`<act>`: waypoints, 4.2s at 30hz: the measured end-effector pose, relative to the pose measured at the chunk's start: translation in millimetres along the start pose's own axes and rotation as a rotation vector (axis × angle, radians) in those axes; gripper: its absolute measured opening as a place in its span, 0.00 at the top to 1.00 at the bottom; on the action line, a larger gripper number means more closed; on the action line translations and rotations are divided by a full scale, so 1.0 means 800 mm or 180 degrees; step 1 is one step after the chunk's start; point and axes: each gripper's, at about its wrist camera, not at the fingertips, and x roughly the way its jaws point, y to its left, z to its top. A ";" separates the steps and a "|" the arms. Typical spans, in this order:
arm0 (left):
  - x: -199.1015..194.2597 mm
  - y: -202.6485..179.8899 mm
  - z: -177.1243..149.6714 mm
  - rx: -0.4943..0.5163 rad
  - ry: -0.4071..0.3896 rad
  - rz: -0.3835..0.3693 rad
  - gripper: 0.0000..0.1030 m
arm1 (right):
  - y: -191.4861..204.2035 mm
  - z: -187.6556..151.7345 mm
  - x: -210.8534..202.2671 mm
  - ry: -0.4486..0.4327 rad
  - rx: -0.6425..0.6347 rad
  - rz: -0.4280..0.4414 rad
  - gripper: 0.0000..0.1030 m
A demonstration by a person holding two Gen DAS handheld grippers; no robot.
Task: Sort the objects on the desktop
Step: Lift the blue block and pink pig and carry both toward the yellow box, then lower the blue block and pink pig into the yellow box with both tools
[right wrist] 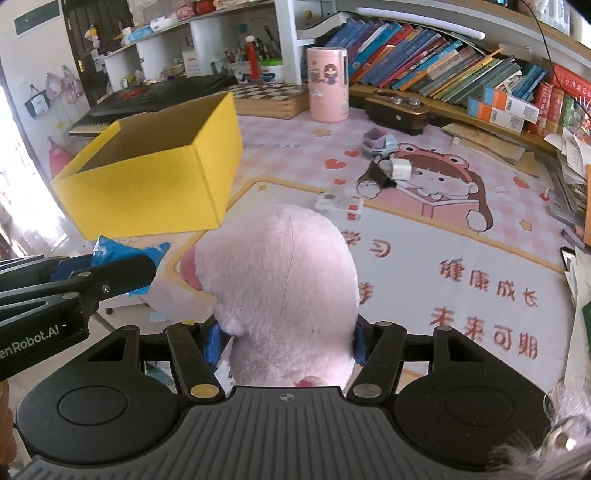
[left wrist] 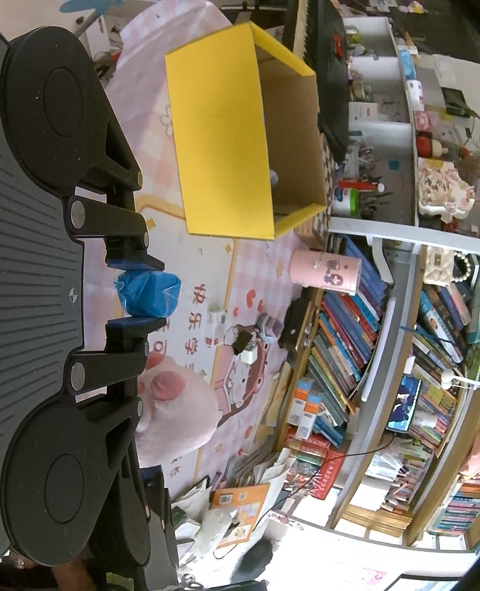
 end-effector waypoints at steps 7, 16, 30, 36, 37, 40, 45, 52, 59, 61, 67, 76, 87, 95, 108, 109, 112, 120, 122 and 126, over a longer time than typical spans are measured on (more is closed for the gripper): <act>-0.025 0.017 -0.013 0.0007 -0.0017 -0.0001 0.79 | 0.031 -0.018 -0.011 -0.0003 -0.0008 0.0014 0.42; -0.048 0.038 -0.024 0.0020 -0.0033 0.0034 0.79 | 0.067 -0.032 -0.017 -0.0027 -0.0018 0.0058 0.42; -0.072 0.072 -0.033 -0.0067 -0.0090 0.0152 0.79 | 0.110 -0.033 -0.012 -0.0022 -0.0155 0.0164 0.42; -0.079 0.083 -0.035 -0.0101 -0.0110 0.0188 0.79 | 0.123 -0.033 -0.009 -0.0015 -0.0207 0.0197 0.42; -0.080 0.085 -0.035 -0.0106 -0.0114 0.0195 0.79 | 0.125 -0.033 -0.008 -0.0015 -0.0216 0.0203 0.42; -0.084 0.090 -0.036 -0.0127 -0.0130 0.0222 0.79 | 0.132 -0.032 -0.008 -0.0017 -0.0249 0.0225 0.42; -0.089 0.097 -0.036 -0.0156 -0.0161 0.0260 0.79 | 0.143 -0.029 -0.007 -0.0030 -0.0309 0.0258 0.42; -0.093 0.107 -0.036 -0.0195 -0.0198 0.0298 0.79 | 0.153 -0.026 -0.005 -0.0038 -0.0368 0.0282 0.42; -0.095 0.114 -0.035 -0.0210 -0.0216 0.0319 0.79 | 0.162 -0.023 -0.001 -0.0034 -0.0398 0.0296 0.42; -0.096 0.116 -0.035 -0.0218 -0.0222 0.0329 0.79 | 0.163 -0.021 -0.001 -0.0034 -0.0404 0.0298 0.42; -0.096 0.120 -0.031 -0.0247 -0.0240 0.0361 0.79 | 0.167 -0.015 0.003 -0.0028 -0.0437 0.0313 0.42; -0.088 0.122 -0.019 -0.0250 -0.0305 0.0389 0.79 | 0.163 0.000 0.007 -0.0068 -0.0476 0.0323 0.42; -0.068 0.135 0.024 -0.0204 -0.0493 0.0515 0.79 | 0.155 0.053 0.021 -0.0307 -0.0558 0.0403 0.42; -0.044 0.149 0.073 -0.0167 -0.0688 0.0644 0.79 | 0.141 0.121 0.034 -0.0589 -0.0519 0.0515 0.42; 0.027 0.185 0.147 -0.0244 -0.0753 0.0971 0.79 | 0.139 0.206 0.093 -0.0741 -0.0765 0.0710 0.42; 0.034 0.188 0.151 -0.0255 -0.0739 0.0998 0.79 | 0.141 0.211 0.101 -0.0726 -0.0806 0.0714 0.42; 0.056 0.196 0.162 -0.0256 -0.0680 0.1093 0.79 | 0.149 0.226 0.128 -0.0653 -0.0939 0.0734 0.42; 0.113 0.214 0.175 -0.0209 -0.0441 0.1216 0.79 | 0.164 0.246 0.193 -0.0369 -0.1325 0.0756 0.42; 0.127 0.219 0.176 -0.0220 -0.0358 0.1227 0.79 | 0.169 0.248 0.207 -0.0269 -0.1443 0.0767 0.42; 0.155 0.229 0.175 -0.0266 -0.0136 0.1216 0.79 | 0.178 0.252 0.236 -0.0005 -0.1649 0.0808 0.42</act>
